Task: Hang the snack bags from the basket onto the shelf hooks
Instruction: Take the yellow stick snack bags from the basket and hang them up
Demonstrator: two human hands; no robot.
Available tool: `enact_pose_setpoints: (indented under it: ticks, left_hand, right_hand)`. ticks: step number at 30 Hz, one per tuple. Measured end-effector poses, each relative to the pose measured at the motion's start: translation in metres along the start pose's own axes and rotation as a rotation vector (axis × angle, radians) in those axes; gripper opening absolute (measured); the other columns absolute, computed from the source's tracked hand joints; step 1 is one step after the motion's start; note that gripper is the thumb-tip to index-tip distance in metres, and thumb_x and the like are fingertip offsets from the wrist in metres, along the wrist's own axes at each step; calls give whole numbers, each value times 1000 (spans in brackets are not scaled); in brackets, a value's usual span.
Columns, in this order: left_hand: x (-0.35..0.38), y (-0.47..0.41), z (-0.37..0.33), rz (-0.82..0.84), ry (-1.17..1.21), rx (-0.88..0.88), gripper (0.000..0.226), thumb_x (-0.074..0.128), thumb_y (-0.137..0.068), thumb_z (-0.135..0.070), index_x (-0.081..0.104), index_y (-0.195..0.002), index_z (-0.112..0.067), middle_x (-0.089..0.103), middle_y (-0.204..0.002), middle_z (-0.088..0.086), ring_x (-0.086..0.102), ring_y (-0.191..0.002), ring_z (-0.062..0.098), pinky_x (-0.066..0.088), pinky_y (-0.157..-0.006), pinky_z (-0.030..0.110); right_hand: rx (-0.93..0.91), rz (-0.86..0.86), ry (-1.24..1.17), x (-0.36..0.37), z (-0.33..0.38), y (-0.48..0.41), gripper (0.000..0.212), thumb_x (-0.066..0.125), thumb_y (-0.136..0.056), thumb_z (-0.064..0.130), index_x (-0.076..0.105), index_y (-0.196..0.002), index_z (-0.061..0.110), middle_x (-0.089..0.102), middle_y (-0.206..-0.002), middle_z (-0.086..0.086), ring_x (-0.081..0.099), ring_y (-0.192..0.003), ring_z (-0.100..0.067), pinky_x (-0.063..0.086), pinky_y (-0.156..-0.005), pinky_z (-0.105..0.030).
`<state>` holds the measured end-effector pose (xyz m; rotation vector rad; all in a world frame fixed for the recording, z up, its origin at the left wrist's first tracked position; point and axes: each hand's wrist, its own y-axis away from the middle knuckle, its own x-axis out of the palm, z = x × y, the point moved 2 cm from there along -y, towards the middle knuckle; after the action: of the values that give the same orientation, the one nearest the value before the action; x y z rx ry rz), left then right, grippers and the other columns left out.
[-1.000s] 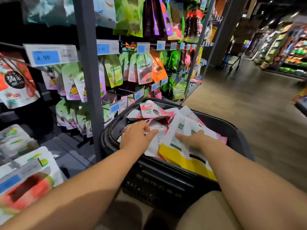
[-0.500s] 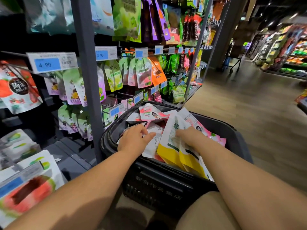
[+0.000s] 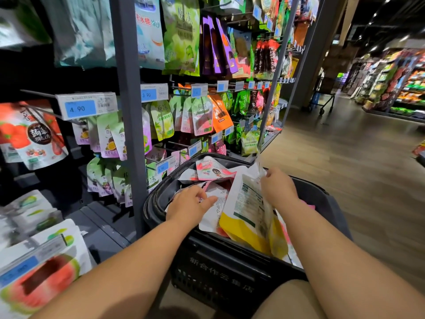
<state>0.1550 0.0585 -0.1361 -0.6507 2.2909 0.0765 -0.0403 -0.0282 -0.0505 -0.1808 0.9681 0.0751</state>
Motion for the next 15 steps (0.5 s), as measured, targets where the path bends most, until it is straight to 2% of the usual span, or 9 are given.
enact_pose_setpoints:
  ticks: [3,8,11,13,15]
  left_hand:
    - [-4,-1,-3,36,60,-26,30,61,-87,-57,55,-80,-28,53,-80,-10,54,-83,18,40,-66,31]
    - [-14,-1,-12,54,200,-75,32,60,-90,-54,60,-89,-22,63,-85,-7,62,-85,17,49,-82,35]
    - [-18,3,-25,56,211,-58,33,60,-91,-52,60,-93,-19,56,-75,-9,58,-65,9,46,-71,29]
    - [-19,7,-33,73,213,-39,34,59,-92,-52,60,-93,-17,54,-73,-8,52,-61,10,42,-62,25]
    - [-21,11,-39,95,260,-16,41,55,-93,-53,60,-96,-12,56,-76,-4,50,-62,12,43,-62,27]
  right_hand:
    - [-52,-108,-167,-21,6,7,15,39,-101,15,42,-87,12,45,-76,-3,40,-66,-21,28,-55,-35]
    - [-141,-301,-349,-47,15,21,12,43,-99,15,43,-88,9,43,-72,-2,34,-61,-15,26,-52,-32]
    - [-177,-365,-470,-56,19,27,11,45,-99,16,46,-91,8,42,-72,-1,35,-61,-12,28,-51,-25]
    - [-211,-357,-554,-56,21,31,12,47,-100,18,47,-92,9,42,-72,1,36,-62,-11,28,-48,-19]
    - [-235,-296,-652,-51,23,33,13,48,-101,20,46,-91,11,43,-76,1,38,-66,-13,33,-56,-23]
